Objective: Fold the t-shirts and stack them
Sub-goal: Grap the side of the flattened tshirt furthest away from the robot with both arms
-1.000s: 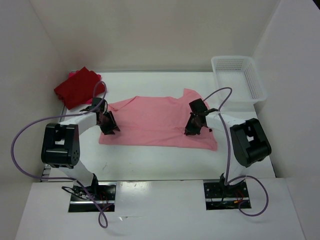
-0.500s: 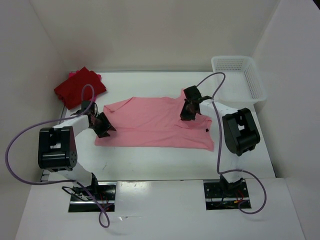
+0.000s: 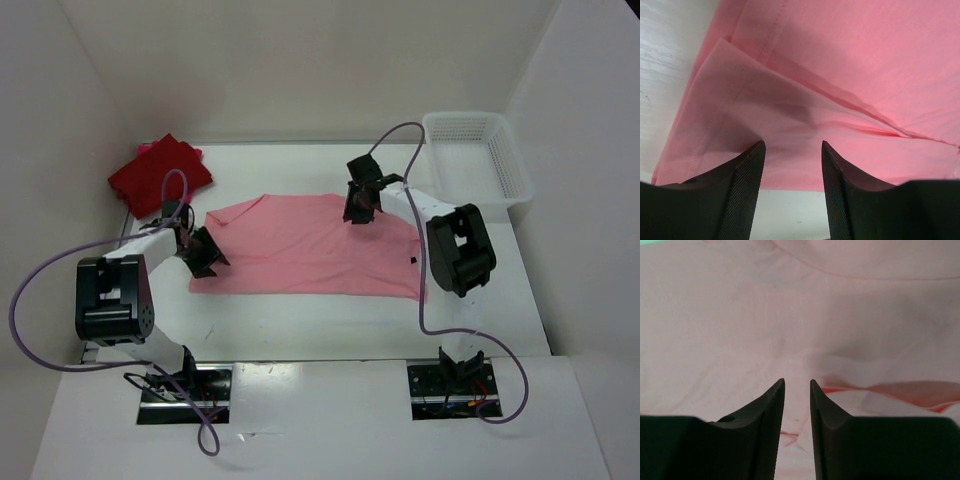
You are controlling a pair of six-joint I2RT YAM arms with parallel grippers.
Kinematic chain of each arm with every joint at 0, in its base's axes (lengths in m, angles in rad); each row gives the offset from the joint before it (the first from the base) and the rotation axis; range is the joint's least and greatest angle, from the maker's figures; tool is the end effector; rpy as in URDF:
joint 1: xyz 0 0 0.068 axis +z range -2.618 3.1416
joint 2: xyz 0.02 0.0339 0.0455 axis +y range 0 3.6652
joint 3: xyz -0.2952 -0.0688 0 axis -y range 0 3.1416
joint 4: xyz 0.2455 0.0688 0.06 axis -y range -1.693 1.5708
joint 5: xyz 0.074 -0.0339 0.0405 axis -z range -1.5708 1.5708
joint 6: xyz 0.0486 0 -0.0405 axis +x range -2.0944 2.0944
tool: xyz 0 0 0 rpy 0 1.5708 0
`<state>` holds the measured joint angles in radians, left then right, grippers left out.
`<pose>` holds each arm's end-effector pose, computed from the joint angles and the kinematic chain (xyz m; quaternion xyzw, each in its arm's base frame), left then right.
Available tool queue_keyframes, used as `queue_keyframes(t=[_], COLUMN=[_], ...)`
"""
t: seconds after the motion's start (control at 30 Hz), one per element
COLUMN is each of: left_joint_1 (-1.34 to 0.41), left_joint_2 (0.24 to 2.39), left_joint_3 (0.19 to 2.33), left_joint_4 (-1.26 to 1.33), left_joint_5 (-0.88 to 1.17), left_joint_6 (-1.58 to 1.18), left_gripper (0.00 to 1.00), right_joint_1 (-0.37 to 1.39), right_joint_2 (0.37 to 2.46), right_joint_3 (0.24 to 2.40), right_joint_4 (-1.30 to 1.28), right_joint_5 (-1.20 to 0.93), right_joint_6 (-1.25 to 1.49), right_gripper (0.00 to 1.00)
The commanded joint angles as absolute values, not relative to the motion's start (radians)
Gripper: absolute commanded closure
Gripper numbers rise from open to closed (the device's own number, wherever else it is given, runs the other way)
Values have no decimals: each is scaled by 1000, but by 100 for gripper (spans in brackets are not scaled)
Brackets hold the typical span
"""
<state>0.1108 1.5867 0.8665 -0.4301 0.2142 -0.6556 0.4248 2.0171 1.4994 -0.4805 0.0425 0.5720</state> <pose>0.2977 0.0227 0.1809 -0.3429 0.9102 -0.1565 0.1717 0.4171 0.1864 0.2074 0.0765 0.9560 0.1171 0.2577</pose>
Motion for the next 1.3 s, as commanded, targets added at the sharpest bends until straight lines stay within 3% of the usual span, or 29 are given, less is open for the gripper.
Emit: queue_keyframes(t=[0.0,0.07,0.23,0.4,0.47,0.53,0.57,1.0,1.27], left_joint_1=[118,118,118,118,118,118,127,127,127], left_joint_2=[1526,1514,1581,1696,1724,1781,1804,1927,1945], left_joint_3=[919,955,1110,1157,1181,1192,1209,1221,1223], left_joint_4=[-451,-451,-413,-278,-250,-241,-241,-126,-103], left_joint_5=[210,199,147,72,48,48,60,81,113], left_joint_6=[-640,-640,-678,-825,-859,-903,-916,-1063,-1074], left_gripper=[43,43,48,64,61,47,47,47,63], right_joint_1=[442,442,442,442,442,442,442,442,422], right_joint_2=[1954,1884,1758,1715,1701,1690,1690,1629,1681], right_joint_3=[1516,1488,1363,1298,1289,1299,1299,1244,1314], right_joint_4=[-525,-525,-480,-471,-457,-457,-457,-476,-457], right_joint_5=[93,103,55,46,37,37,37,6,37], right_joint_6=[541,532,541,551,551,540,540,531,511], right_gripper=[69,73,99,99,98,96,96,94,80])
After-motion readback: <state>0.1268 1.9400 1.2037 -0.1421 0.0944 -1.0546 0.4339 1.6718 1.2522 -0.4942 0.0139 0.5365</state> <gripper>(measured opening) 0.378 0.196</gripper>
